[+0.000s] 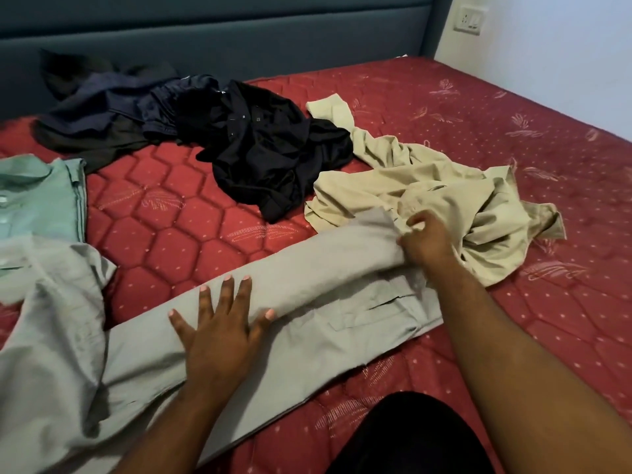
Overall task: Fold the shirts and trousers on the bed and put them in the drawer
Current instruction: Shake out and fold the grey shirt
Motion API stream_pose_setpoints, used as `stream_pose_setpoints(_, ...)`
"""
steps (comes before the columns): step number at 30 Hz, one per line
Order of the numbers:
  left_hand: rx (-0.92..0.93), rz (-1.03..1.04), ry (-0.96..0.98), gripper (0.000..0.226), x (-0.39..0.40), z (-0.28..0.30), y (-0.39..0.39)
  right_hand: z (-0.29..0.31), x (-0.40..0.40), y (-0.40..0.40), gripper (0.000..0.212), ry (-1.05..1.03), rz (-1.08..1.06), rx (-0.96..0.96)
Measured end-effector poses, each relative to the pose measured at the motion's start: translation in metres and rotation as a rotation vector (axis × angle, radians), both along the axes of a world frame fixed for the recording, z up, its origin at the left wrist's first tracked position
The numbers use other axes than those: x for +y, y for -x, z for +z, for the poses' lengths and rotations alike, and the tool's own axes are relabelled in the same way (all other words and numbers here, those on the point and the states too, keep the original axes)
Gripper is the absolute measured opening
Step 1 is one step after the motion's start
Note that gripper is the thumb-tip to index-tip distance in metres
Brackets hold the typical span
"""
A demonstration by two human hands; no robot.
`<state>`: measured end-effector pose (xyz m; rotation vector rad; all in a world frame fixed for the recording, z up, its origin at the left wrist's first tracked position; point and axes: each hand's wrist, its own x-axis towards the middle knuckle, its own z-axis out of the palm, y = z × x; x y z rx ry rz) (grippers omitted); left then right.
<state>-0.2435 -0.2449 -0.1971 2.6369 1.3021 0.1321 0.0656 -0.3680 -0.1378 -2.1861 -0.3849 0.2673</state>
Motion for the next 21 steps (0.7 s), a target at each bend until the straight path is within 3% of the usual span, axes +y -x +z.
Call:
stream_pose_setpoints(3,0.075,-0.044,-0.009,0.086,-0.009,-0.015,0.020,-0.028,-0.011,0.012,0.019,0.136,0.006,-0.088)
stream_pose_setpoints(8,0.107,-0.075,-0.086,0.076,-0.009,-0.023,0.021,-0.036,-0.008,0.031,0.014,0.009,-0.011,-0.111)
stream_pose_setpoints(12,0.071,-0.089,-0.142,0.068,-0.009,-0.024,0.037,-0.022,-0.011,0.037,0.024,-0.128,-0.111,-0.378)
stream_pose_setpoints(17,-0.026,-0.037,-0.258,0.072,-0.011,-0.027,0.062,-0.039,-0.019,0.048,0.024,0.128,-0.066,-0.231)
stream_pose_setpoints(19,-0.053,-0.092,-0.255,0.071,-0.015,-0.027,0.073,-0.028,-0.015,0.060,0.025,0.265,-0.076,-0.344)
stream_pose_setpoints(21,-0.072,-0.142,-0.223,0.068,-0.019,-0.031,0.095,-0.013,-0.007,0.083,0.029,0.325,0.045,-0.500)
